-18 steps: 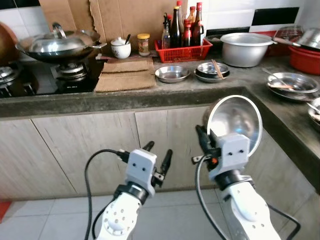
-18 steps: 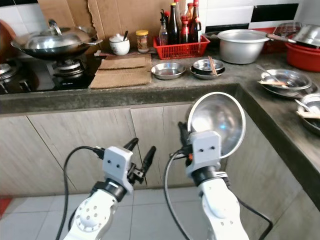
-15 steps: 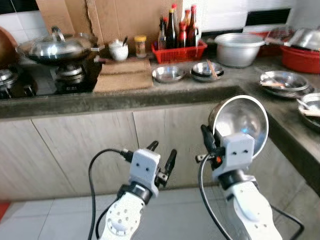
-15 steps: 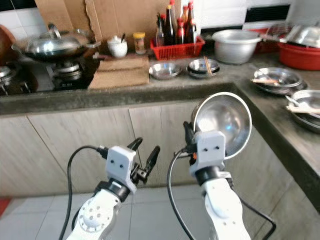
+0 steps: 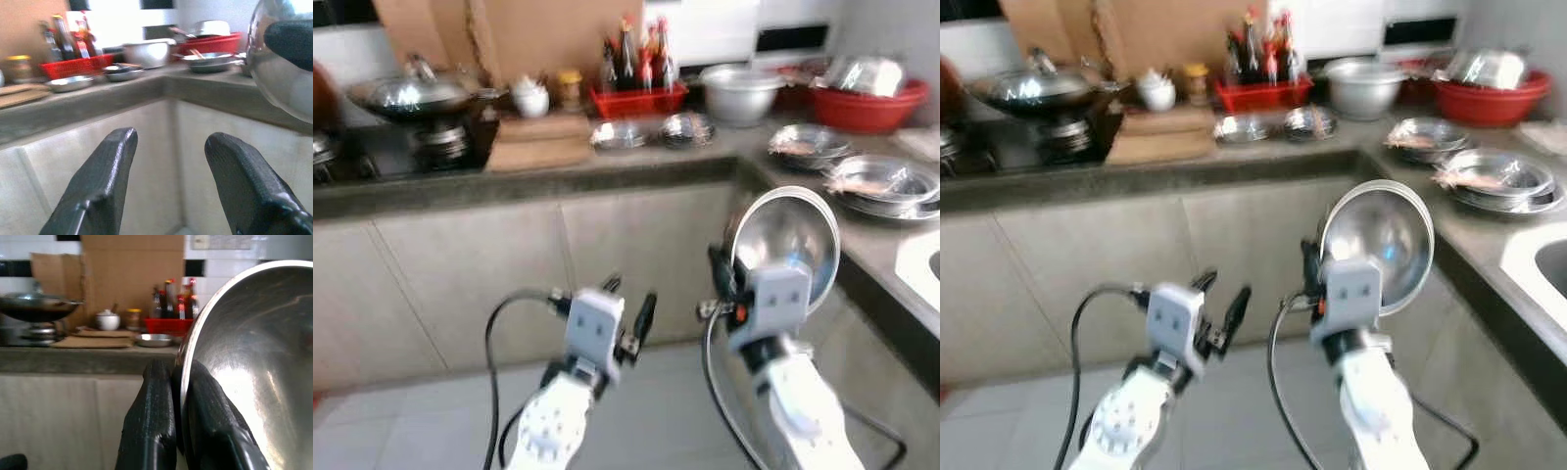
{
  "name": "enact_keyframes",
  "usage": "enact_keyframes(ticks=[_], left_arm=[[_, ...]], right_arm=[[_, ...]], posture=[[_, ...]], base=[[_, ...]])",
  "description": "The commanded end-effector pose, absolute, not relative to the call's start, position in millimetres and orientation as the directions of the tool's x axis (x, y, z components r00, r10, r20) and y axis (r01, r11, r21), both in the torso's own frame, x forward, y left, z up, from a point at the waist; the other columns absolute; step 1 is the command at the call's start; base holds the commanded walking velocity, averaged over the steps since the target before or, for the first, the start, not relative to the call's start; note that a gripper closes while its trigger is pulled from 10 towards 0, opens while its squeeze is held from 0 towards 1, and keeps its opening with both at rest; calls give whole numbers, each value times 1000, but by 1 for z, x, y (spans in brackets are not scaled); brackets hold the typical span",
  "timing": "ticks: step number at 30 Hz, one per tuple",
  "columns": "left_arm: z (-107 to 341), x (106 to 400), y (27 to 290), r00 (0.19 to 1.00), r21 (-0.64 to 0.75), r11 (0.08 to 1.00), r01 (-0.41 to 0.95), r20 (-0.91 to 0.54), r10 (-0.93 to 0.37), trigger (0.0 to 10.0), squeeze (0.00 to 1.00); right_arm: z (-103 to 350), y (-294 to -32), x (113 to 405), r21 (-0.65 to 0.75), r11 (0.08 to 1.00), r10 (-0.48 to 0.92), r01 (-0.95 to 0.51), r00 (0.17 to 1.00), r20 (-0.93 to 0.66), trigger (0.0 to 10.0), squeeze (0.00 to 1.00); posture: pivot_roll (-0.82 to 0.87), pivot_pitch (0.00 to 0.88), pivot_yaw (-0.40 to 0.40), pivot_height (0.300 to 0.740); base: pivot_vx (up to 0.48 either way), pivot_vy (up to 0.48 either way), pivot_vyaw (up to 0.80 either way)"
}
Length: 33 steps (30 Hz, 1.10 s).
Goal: Kitchen organization
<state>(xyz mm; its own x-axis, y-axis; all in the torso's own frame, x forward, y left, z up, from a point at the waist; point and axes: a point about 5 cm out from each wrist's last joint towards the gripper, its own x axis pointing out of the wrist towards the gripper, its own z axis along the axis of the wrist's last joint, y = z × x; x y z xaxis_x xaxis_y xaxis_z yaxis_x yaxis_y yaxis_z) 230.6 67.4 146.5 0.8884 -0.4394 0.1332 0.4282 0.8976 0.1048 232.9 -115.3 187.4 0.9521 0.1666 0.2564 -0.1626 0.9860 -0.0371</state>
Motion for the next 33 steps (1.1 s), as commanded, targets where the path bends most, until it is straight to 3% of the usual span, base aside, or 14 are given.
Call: enact_keyframes(ticks=[1, 5, 27, 33], left_arm=[[146, 232, 69, 889, 108, 897, 429, 127, -441, 10000, 0], [144, 230, 69, 884, 103, 892, 441, 120, -451, 10000, 0], [143, 230, 70, 884, 100, 890, 445, 113, -454, 10000, 0], [143, 230, 69, 882, 103, 889, 447, 114, -457, 10000, 0]], right_arm=[[195, -113, 231, -37, 985, 172, -168, 941, 292, 10000, 0], [194, -114, 230, -42, 985, 174, -169, 943, 284, 10000, 0], [193, -114, 231, -46, 988, 158, -151, 947, 279, 10000, 0], [194, -114, 232, -48, 988, 155, -147, 947, 281, 10000, 0]], posture=[[-19, 0, 14, 740], [-22, 0, 17, 740], [-22, 0, 20, 740], [-20, 0, 18, 740]], base=[[0, 0, -800], [0, 131, -800], [0, 432, -800], [0, 0, -796]])
